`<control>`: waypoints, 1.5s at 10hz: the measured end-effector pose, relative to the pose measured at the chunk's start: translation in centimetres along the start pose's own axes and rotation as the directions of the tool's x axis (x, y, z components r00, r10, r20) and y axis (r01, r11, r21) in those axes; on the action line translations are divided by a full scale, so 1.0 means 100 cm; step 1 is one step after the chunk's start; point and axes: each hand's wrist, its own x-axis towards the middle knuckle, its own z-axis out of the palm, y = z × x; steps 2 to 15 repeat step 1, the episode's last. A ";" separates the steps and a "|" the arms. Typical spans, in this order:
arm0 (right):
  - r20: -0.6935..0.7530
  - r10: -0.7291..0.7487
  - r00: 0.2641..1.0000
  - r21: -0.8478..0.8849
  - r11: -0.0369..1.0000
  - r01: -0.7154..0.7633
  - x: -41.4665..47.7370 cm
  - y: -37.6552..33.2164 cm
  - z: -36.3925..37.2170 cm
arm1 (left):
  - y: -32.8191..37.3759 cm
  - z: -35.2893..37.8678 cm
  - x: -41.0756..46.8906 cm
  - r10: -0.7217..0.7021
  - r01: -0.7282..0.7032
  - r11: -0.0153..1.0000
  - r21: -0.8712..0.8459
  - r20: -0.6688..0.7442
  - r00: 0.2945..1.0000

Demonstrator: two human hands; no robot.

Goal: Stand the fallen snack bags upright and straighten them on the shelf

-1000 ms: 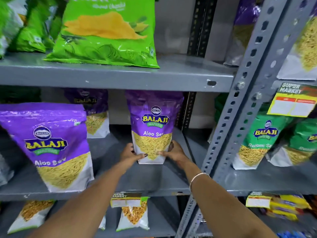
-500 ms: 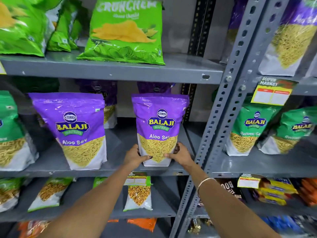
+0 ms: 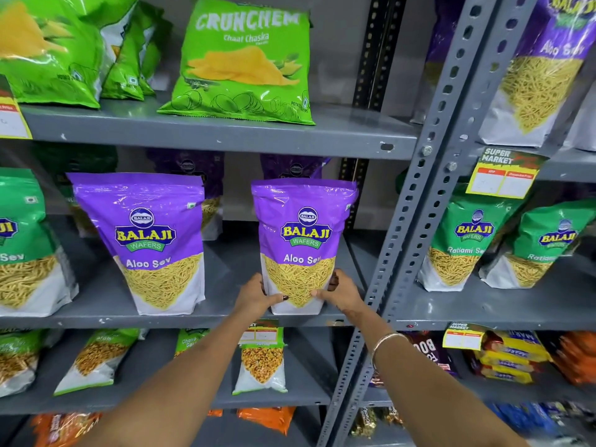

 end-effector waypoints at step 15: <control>0.000 -0.022 1.000 -0.062 0.998 0.022 -0.005 -0.004 0.003 | 0.001 0.000 -0.003 0.033 -0.028 0.996 0.089 -0.058 0.998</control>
